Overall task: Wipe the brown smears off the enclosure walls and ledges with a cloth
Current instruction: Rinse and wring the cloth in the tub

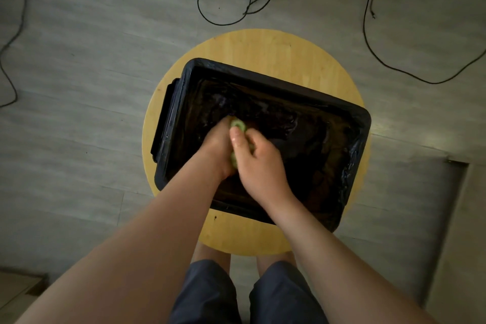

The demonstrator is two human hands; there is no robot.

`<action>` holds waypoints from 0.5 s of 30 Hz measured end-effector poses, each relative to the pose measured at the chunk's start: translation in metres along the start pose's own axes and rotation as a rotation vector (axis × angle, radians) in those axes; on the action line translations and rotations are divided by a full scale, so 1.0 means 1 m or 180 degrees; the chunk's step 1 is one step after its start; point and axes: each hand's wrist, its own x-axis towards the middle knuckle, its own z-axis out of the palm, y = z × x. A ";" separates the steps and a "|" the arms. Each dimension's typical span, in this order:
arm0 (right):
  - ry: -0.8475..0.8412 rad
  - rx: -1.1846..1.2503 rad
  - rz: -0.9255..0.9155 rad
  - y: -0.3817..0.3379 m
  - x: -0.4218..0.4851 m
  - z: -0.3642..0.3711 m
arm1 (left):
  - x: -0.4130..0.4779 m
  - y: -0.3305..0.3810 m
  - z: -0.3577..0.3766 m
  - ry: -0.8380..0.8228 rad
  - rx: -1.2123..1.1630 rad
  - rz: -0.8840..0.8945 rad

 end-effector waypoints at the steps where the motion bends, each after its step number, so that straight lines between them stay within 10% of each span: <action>1: 0.0003 -0.0036 -0.0217 -0.004 -0.004 0.000 | 0.002 0.000 -0.001 0.0002 0.0021 -0.0032; 9: 0.0788 -0.1241 -0.1137 0.012 0.013 0.013 | -0.006 0.010 0.005 -0.0120 0.0495 0.0226; 15: 0.1161 -0.1200 0.0012 0.035 0.043 -0.006 | -0.014 -0.002 0.005 0.0010 0.0540 0.0297</action>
